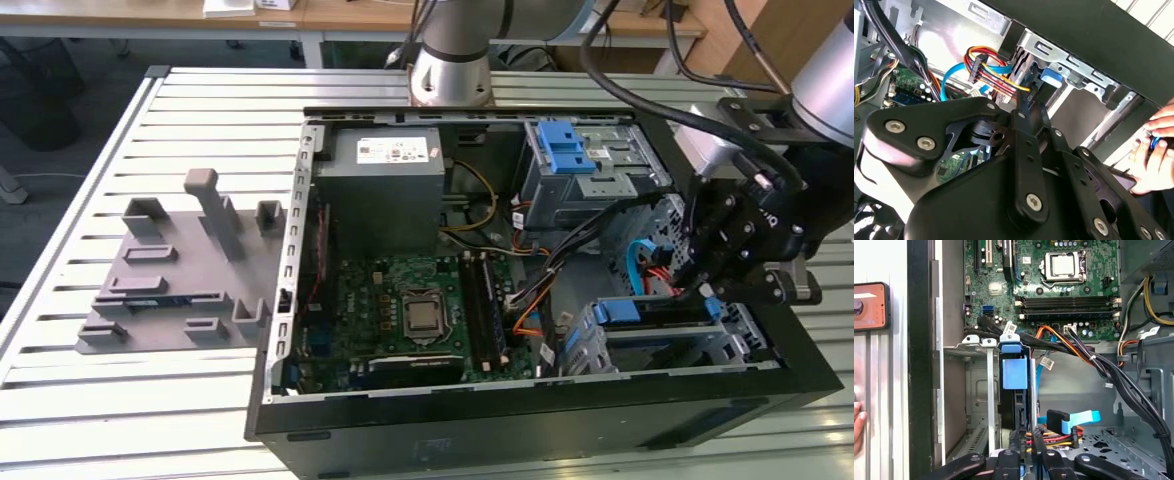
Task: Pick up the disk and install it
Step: 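Insert the first disk wire, then insert the second disk wire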
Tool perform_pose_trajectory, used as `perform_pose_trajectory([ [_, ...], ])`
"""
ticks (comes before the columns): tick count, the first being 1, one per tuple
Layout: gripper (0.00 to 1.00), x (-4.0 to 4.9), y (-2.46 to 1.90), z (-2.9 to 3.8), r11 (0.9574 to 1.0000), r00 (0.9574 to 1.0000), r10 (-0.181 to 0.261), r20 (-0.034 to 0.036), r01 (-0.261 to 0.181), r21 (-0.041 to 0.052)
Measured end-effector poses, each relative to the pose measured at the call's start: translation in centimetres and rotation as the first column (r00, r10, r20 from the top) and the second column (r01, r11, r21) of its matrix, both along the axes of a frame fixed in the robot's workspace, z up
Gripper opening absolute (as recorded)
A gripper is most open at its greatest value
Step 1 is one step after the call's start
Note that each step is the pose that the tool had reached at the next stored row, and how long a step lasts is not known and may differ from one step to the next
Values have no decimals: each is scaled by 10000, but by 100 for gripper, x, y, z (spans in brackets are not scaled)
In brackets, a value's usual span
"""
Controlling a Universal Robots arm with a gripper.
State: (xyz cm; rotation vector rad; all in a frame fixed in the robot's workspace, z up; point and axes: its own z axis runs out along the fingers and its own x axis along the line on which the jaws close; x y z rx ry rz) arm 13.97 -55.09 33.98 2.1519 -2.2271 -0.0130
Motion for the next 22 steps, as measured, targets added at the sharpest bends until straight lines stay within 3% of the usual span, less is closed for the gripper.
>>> perform_pose_trajectory([
  [4,22,0,0,3,10000,10000,0,0,0,3],
  [7,11,0,0,5,10000,10000,0,0,0,0],
  [22,11,0,0,7,10000,10000,0,0,0,1],
])
